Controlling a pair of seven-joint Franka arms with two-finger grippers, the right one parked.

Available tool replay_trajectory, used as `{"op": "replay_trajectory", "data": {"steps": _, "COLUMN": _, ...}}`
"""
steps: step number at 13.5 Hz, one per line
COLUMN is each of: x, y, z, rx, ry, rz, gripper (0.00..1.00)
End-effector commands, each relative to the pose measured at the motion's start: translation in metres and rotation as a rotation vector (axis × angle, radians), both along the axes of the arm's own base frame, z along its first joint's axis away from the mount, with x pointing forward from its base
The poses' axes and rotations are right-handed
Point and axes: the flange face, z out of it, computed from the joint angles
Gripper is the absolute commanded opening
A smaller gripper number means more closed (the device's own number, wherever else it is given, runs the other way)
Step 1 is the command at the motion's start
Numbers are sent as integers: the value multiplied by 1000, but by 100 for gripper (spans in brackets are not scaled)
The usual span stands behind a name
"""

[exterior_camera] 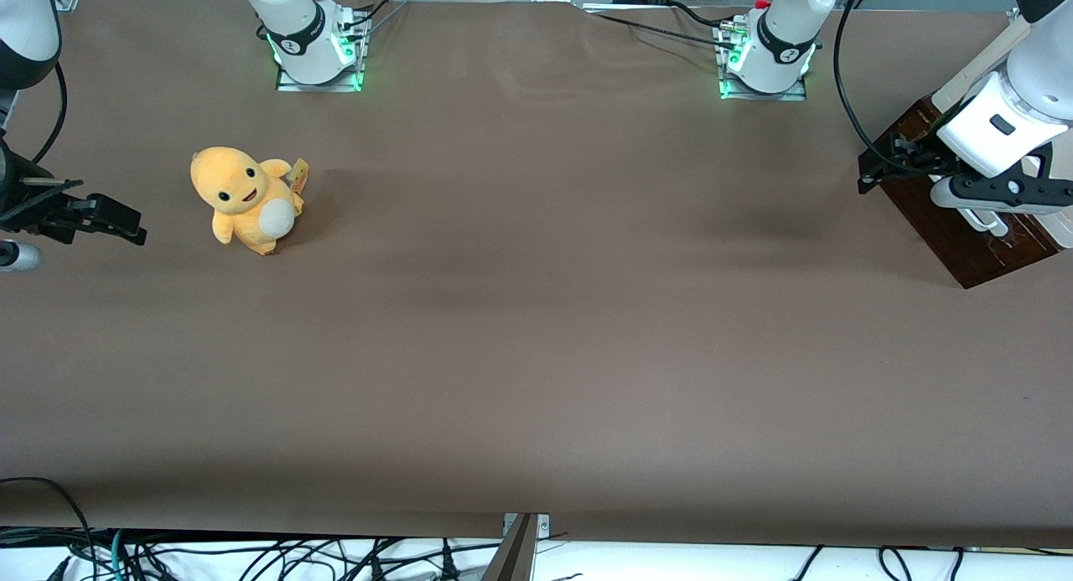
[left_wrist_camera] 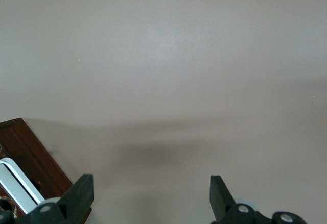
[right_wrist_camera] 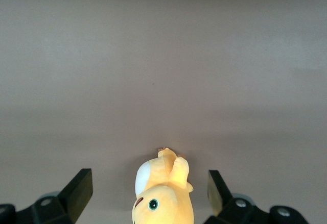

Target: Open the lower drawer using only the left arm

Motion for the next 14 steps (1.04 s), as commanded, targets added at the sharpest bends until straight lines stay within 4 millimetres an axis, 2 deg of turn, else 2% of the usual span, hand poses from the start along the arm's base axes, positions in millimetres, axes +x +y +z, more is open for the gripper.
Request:
{"op": "replay_trajectory", "data": {"steps": 1, "x": 3, "y": -2, "z": 7, "rx": 22, "ry": 3, "rz": -6, "gripper": 100}}
{"op": "replay_trajectory", "data": {"steps": 11, "x": 4, "y": 1, "z": 1, "rx": 39, "ry": 18, "rz": -4, "gripper": 100}}
{"op": "replay_trajectory", "data": {"steps": 12, "x": 6, "y": 8, "z": 0, "rx": 32, "ry": 21, "rz": 14, "gripper": 100}}
{"op": "replay_trajectory", "data": {"steps": 14, "x": 10, "y": 9, "z": 1, "rx": 21, "ry": 19, "rz": 18, "gripper": 100}}
